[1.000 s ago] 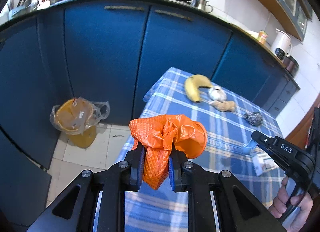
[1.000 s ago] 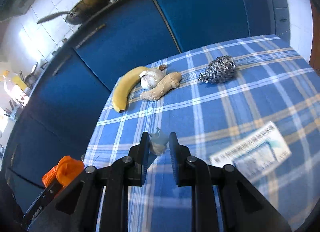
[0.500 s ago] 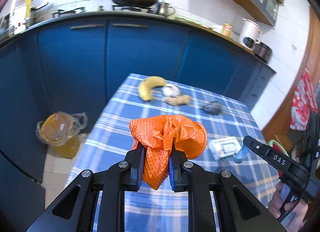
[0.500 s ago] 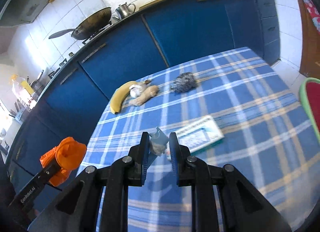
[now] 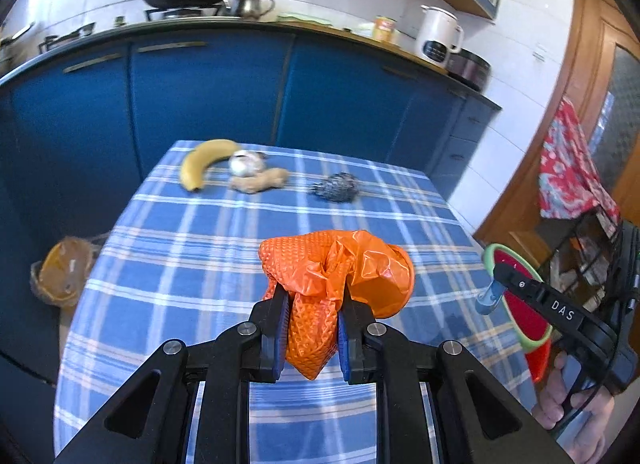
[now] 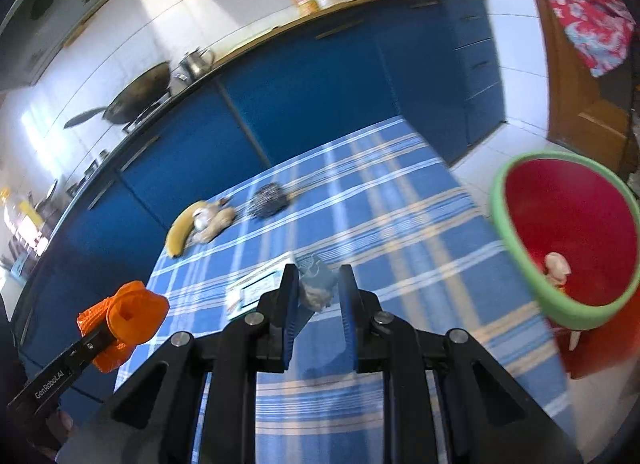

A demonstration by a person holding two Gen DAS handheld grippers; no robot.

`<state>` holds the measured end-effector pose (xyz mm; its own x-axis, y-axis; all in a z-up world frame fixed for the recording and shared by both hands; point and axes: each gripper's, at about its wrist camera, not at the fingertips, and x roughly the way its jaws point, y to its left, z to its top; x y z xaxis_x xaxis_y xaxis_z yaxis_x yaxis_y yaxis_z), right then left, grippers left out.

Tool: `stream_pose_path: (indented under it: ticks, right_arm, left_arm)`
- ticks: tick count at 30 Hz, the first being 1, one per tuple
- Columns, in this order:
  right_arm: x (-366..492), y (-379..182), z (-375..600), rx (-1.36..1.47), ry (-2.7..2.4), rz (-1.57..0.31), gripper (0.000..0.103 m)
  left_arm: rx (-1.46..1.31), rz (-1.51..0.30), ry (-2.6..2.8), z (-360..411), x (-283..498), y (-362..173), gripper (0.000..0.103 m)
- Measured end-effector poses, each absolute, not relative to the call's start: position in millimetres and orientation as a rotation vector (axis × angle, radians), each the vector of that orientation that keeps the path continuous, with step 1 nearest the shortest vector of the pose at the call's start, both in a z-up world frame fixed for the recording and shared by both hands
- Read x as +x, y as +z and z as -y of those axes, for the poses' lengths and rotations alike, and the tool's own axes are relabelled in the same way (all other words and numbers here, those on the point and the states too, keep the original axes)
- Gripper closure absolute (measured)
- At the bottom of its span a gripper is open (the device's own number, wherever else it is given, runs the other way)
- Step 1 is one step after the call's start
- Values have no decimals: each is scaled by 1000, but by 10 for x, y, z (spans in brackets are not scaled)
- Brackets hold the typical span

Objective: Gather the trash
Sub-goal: 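Carry the orange bag and blue piece to the red bin with both tools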

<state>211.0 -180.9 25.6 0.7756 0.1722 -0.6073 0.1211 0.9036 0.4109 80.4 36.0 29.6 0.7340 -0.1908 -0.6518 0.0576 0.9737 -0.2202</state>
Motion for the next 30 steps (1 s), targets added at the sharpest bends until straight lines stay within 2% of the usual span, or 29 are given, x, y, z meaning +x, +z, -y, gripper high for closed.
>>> stream_pose_path:
  ticks: [18, 30]
  right_arm:
    - [1771, 126, 3286, 539, -340, -615, 80]
    - [1884, -381, 3898, 564, -495, -710, 80]
  left_arm:
    - [-110, -728, -315, 679, 1126, 354, 83]
    - [-29, -737, -421, 1339, 1291, 281, 83]
